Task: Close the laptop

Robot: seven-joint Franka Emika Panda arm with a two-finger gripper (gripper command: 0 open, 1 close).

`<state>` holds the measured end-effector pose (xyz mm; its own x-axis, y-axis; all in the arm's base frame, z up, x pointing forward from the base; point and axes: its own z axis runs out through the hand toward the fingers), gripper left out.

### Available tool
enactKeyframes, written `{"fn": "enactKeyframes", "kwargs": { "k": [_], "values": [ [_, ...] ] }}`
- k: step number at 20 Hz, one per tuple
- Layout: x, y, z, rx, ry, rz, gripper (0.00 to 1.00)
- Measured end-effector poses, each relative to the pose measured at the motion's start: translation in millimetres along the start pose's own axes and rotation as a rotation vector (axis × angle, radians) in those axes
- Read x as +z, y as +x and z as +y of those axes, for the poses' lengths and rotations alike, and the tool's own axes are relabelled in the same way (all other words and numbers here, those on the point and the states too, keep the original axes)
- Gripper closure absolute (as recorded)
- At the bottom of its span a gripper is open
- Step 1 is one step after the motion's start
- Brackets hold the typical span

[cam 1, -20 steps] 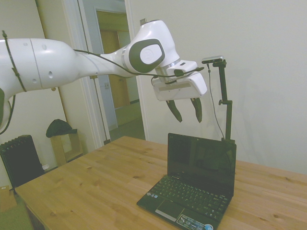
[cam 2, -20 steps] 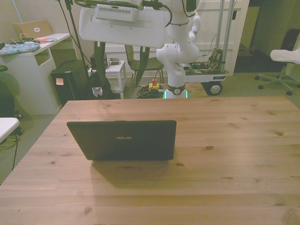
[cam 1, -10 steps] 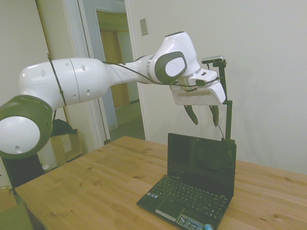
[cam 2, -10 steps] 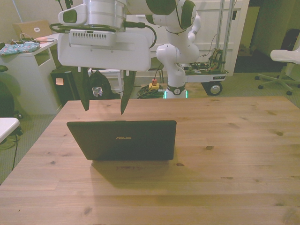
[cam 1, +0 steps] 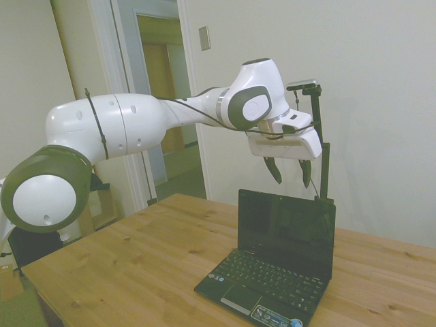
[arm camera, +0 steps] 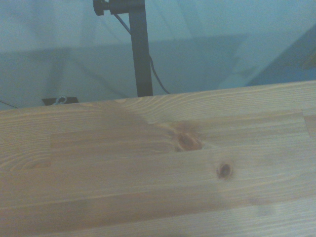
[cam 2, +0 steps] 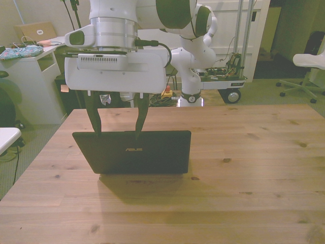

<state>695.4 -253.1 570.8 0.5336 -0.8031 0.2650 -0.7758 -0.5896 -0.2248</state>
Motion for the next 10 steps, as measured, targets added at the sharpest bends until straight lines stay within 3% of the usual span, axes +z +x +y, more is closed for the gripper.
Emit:
{"fn": "enactKeyframes", "kwargs": {
  "k": [10],
  "values": [
    [14,-1,7,-0.006,-0.015,-0.022,1.0]
  ]
}}
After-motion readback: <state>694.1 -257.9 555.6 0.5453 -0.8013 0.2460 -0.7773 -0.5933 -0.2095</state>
